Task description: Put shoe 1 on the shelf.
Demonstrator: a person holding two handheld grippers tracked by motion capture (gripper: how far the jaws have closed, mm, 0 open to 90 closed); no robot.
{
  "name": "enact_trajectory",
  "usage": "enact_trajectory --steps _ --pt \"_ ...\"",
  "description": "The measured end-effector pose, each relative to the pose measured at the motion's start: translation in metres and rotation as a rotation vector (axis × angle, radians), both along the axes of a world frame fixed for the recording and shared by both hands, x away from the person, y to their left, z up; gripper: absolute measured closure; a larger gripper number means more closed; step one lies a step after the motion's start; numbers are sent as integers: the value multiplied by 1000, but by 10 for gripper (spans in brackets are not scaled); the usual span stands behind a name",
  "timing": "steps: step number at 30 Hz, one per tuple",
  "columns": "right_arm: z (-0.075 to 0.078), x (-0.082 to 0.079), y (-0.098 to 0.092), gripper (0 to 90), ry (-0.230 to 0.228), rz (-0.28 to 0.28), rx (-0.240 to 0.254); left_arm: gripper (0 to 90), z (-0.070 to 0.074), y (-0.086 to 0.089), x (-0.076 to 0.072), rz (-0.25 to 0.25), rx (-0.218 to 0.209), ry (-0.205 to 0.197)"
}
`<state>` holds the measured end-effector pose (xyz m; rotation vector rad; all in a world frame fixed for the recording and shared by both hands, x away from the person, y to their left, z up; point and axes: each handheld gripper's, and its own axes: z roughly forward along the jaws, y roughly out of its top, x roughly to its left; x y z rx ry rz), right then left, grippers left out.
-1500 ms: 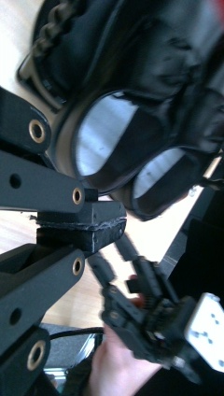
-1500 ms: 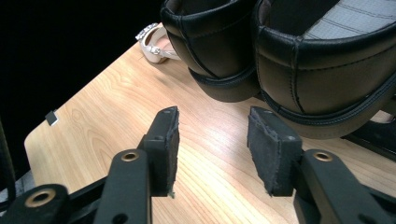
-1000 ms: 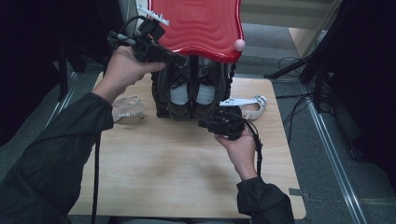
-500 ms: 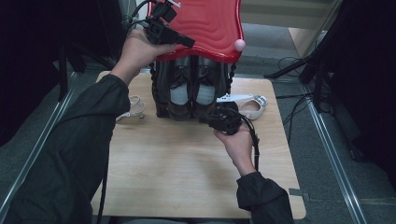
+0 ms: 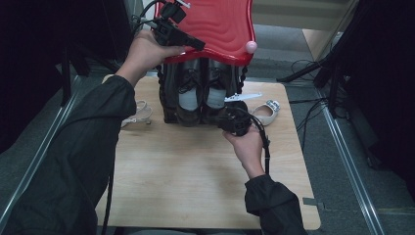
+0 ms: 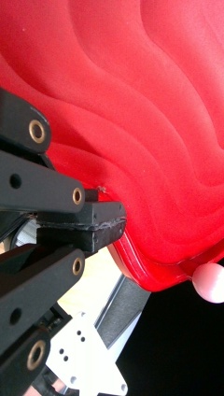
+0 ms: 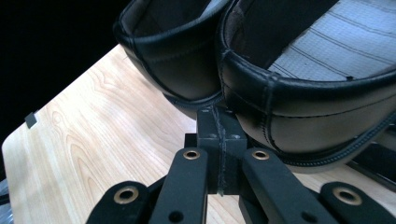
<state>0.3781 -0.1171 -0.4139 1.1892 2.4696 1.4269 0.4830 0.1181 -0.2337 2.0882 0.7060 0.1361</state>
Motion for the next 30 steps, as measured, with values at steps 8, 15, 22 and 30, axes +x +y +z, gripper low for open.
enact_trajectory --steps 8,15,22,30 --pt "2 3 -2 900 14 3 7 900 0 -1 2 21 -18 2" --pt "2 3 -2 900 17 5 9 900 2 -2 6 45 -9 7" --pt "3 9 -5 900 18 -15 14 900 2 -2 8 61 1 7" --pt "4 15 -8 900 19 -35 23 900 2 -2 8 60 0 5"
